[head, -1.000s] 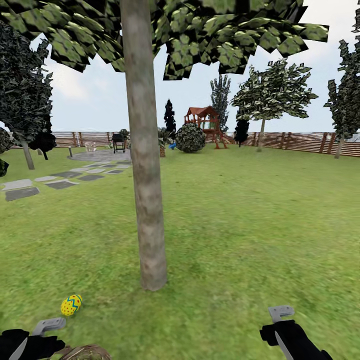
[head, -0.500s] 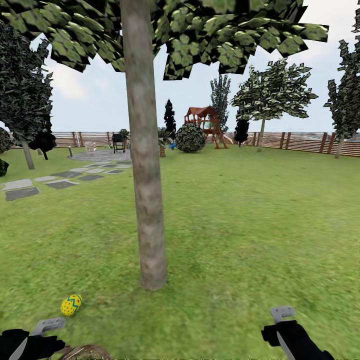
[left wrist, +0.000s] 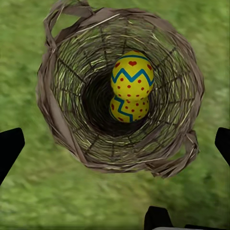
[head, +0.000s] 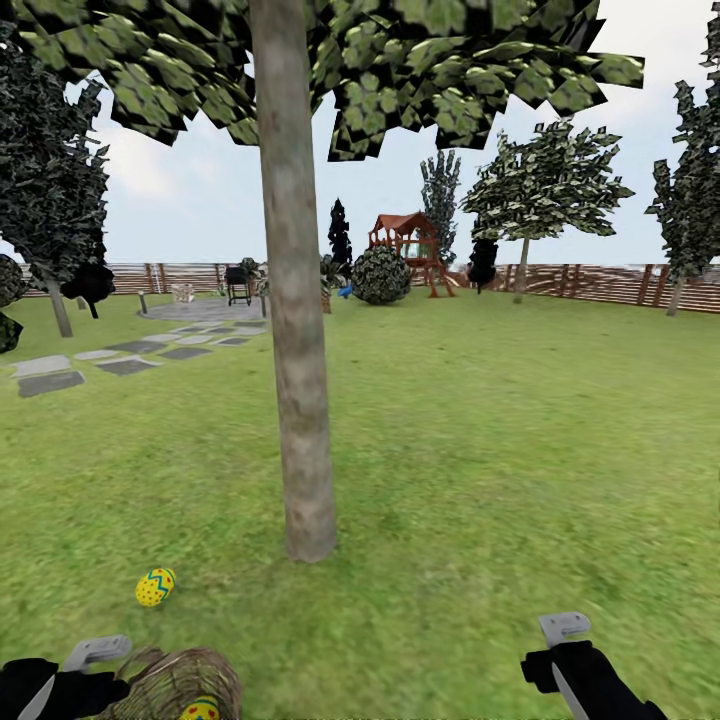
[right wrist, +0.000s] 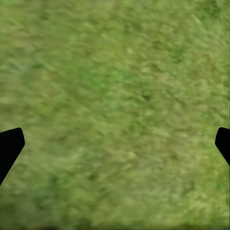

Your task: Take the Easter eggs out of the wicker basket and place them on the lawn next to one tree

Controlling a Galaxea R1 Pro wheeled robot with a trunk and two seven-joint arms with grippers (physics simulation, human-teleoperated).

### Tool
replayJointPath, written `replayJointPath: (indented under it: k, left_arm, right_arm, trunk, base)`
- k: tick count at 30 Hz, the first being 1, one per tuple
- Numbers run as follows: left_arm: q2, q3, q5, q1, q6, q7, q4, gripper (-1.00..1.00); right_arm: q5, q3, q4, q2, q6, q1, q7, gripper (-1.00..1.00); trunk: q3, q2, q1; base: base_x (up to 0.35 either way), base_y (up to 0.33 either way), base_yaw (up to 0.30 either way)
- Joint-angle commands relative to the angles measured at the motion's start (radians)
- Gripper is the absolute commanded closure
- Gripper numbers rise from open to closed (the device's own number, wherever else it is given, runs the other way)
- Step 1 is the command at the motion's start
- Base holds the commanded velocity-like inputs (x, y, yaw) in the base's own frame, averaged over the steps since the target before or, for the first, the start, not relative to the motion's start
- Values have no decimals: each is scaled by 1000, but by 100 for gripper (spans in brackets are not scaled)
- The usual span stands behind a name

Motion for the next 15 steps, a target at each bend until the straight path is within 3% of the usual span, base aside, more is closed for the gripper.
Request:
replayJointPath:
  k: [1,15]
  left_arm:
    - [-1,8,-10,-1,6,-6,-2,-100]
    - [-1,9,-8,-1,6,-6,-3,-100]
  right_arm:
    - [1,5,-1,-3,6,-1,-4,-100]
    - [1,4,-3,-7,6,-1,-4,-100]
  trunk:
    - [-5,-8,4]
    - [-48,-106,58]
  base:
    - [-14,2,0]
    - [-2,0,0]
